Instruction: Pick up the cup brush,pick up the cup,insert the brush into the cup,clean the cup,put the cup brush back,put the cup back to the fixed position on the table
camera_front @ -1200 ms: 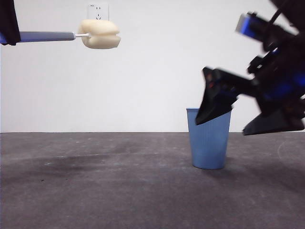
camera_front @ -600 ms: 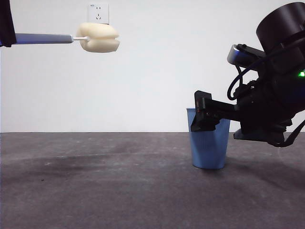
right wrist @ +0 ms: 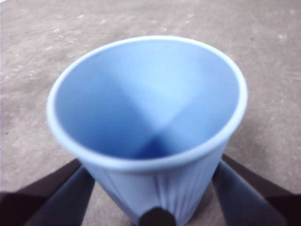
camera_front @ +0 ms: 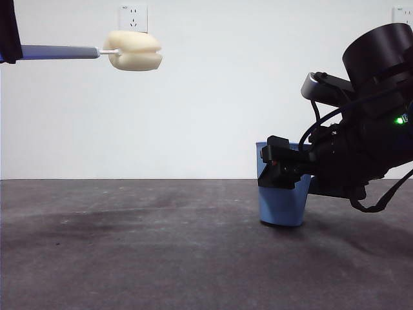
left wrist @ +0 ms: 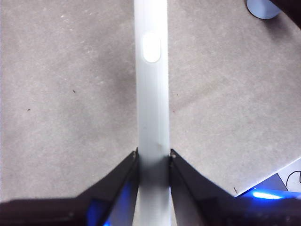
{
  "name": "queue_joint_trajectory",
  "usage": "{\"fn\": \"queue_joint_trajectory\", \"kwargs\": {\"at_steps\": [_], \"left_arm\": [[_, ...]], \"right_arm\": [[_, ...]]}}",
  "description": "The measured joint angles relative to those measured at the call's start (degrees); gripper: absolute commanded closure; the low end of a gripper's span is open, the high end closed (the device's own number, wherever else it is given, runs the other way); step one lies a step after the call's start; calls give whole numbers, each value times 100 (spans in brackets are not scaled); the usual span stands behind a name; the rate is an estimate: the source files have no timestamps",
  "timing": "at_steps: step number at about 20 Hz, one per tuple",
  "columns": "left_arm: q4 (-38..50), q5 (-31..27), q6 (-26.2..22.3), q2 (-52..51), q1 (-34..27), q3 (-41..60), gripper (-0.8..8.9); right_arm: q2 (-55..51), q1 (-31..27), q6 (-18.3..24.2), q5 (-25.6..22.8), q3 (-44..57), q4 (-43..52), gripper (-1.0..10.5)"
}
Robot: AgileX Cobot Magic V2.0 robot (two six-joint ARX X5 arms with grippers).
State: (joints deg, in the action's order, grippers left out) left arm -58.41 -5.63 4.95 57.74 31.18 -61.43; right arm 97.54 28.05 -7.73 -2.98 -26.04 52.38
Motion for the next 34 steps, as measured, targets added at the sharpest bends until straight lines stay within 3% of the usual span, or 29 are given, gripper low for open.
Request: {"fn": "queue_joint_trajectory", "kwargs": {"at_steps": [2, 7, 10, 13, 17, 21, 27, 34], "left_arm": [[0, 0, 0, 0, 0, 0, 822], [-4, -2, -57, 0, 0, -2, 822], [-55, -7, -409, 46, 0, 0, 822], [-107, -2, -892, 181, 0, -2, 822], [-192, 122, -1532, 350, 0, -2, 822], [-289, 837, -2317, 474, 13, 0, 822], [-501, 909, -2660, 588, 544, -2, 822], [-621, 883, -2583, 1196, 1207, -2, 822]], "right_arm": [[0, 0, 22, 0, -2, 68, 949], [-55, 15, 90, 284, -9, -120, 959], [-835, 146, 208, 282, -11, -1132, 959], [-1950, 315, 678, 267, -278, -2924, 960], [-2859, 490, 1471, -358, -1189, -5803, 960], [-2881, 616, 2363, -1040, -1985, -7901, 960], [-2848, 1257, 3703, -1858, -2155, -8686, 960], [-2824, 1884, 4426, -2603, -2159, -9058, 960]]}}
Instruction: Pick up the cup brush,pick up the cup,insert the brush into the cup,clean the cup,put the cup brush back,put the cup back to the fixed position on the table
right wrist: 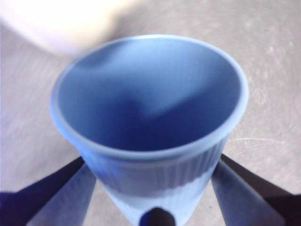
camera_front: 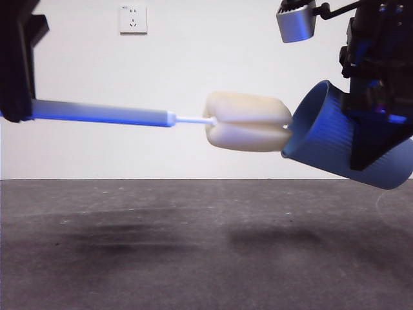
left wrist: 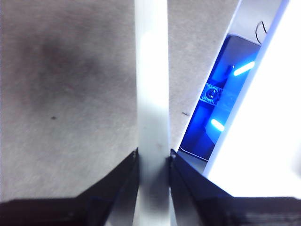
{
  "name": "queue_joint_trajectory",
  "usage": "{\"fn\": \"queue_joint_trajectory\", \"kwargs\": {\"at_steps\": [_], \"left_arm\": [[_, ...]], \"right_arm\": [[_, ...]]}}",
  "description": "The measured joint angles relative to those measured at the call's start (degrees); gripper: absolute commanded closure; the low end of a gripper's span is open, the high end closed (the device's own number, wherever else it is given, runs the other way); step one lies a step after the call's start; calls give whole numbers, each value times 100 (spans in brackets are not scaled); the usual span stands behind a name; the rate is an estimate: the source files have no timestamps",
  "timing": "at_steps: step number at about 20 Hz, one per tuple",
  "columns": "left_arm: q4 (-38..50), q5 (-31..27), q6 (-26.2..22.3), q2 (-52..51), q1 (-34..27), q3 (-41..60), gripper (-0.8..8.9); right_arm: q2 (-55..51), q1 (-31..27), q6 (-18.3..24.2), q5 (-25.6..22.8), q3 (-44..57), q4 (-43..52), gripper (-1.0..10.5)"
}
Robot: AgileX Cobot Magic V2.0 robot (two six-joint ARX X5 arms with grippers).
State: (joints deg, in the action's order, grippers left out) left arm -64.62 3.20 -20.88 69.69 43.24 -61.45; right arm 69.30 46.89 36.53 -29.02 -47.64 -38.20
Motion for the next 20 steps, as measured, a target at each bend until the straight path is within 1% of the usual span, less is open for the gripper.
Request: {"fn": "queue_joint_trajectory", "kwargs": {"at_steps": [2, 5, 14, 17, 18, 20], "left_arm": [[87, -4, 61, 120, 107, 2, 822], [221, 0, 103, 348, 313, 0, 822], [866, 15, 492, 713, 870, 2, 822], [841, -7, 509, 713, 874, 2, 822], [824, -17, 511, 713, 874, 2, 822], [664, -240, 511, 713, 863, 2, 822]], "right_arm": [[44, 197, 157, -120, -2, -92, 960], [192, 446, 295, -127, -2, -118, 960], [859, 1456, 339, -164, -4, 111, 960], [907, 1515, 339, -190, -4, 118, 960], [907, 1515, 337, -271, -4, 103, 960], [907, 1451, 339, -616, -4, -57, 959]]}}
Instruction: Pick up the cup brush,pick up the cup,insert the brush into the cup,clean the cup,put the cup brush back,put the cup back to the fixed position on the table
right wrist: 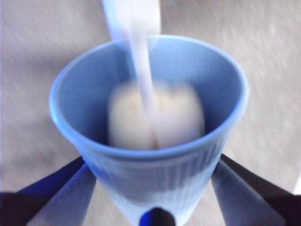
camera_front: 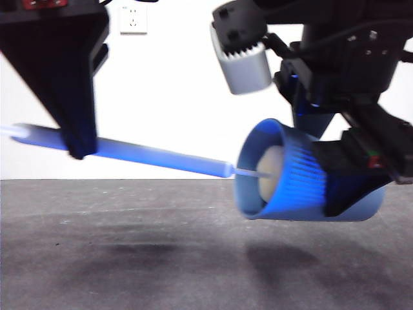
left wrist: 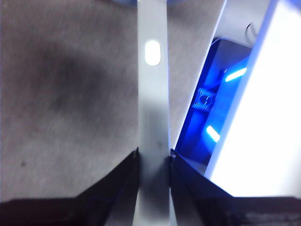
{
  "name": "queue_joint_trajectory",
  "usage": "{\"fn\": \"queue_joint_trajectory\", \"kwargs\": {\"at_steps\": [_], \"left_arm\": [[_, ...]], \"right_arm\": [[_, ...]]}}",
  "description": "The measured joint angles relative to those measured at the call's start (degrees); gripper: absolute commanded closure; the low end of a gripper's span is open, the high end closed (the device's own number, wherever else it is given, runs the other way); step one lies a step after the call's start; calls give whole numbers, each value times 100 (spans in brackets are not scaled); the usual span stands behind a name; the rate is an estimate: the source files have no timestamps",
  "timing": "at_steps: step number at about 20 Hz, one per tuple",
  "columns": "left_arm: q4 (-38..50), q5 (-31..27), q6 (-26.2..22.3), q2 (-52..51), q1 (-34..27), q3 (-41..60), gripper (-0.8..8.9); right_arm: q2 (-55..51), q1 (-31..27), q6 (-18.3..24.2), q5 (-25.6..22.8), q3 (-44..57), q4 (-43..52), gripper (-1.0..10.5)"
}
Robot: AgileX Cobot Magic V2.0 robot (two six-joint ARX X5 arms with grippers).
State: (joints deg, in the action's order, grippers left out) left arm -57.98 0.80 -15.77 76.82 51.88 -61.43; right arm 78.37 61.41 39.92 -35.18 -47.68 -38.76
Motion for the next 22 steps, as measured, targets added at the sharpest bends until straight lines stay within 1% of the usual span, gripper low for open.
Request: {"fn": "queue_joint_trajectory", "kwargs": {"at_steps": [1, 6, 11, 15, 18, 22], "left_arm": [[-83, -66, -2, 0, -22, 0, 822], [-343, -127, 0, -2, -153, 0, 822], [-260, -118, 0, -4, -157, 0, 822], [111, 22, 2, -4, -157, 0, 822], [363, 306, 0, -4, -142, 0, 822], [363, 326, 31, -4, -107, 0, 822]], "right_arm": [[0, -83, -2, -83, 0, -101, 960], [0, -549, -111, -111, 0, -243, 959], [0, -581, -116, -101, 0, -212, 959], [0, -398, -111, -76, 0, 44, 959], [0, -173, -87, 140, 0, 229, 959], [0, 107, -22, 109, 0, 382, 959]]}}
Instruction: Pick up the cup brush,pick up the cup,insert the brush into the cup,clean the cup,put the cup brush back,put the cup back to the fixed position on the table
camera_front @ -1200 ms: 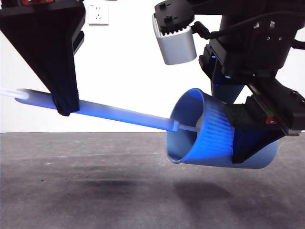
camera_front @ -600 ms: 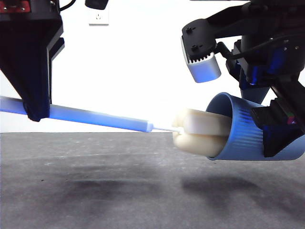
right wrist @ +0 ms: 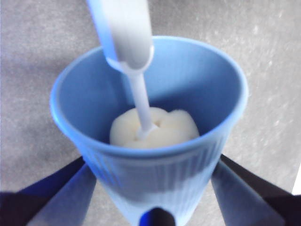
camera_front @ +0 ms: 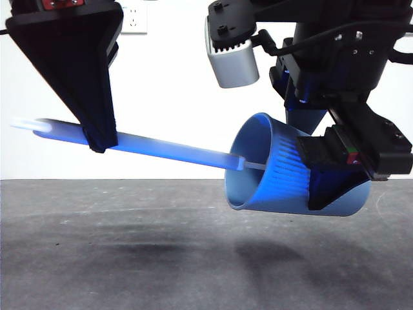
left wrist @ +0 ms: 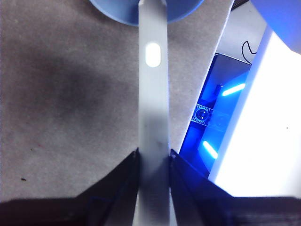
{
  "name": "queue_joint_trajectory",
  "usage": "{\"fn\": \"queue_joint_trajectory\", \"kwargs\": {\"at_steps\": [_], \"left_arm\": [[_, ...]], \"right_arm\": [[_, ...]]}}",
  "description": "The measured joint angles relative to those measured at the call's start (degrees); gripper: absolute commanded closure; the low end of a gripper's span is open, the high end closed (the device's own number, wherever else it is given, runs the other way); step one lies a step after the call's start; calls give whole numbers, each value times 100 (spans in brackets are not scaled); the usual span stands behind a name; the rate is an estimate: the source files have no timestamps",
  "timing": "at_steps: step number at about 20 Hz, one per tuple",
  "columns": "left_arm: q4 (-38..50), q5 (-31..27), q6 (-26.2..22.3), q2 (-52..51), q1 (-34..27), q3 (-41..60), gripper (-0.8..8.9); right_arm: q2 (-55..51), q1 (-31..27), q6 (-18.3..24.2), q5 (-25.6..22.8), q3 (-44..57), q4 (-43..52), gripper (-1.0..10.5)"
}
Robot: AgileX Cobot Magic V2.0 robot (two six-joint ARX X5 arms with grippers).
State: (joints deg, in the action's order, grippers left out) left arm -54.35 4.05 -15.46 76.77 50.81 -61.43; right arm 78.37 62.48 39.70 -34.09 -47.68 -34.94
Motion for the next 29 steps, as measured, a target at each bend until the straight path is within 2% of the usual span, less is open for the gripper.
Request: {"fn": "queue_joint_trajectory", "kwargs": {"at_steps": [4, 7, 14, 20, 25, 29], "left_arm": [[-13, -184, 4, 0, 0, 0, 822], [-114, -389, 11, 0, -2, 0, 822], [-350, -658, 170, -2, -306, 0, 822], [-275, -688, 730, -2, -914, 0, 822], [752, -688, 1838, -2, -1676, 0, 823], [1663, -688, 2813, 77, -2273, 0, 822]], "right_arm": [[0, 4, 15, -195, 0, -28, 959], [0, -260, -162, -498, -2, -179, 960], [-273, -1176, -1425, -507, -2, -520, 959], [-1051, -1797, -2227, -433, -2, -424, 959], [-1770, -2046, -3042, 378, -13, -118, 959], [-2277, -2046, -3904, 1480, -17, 487, 959]]}}
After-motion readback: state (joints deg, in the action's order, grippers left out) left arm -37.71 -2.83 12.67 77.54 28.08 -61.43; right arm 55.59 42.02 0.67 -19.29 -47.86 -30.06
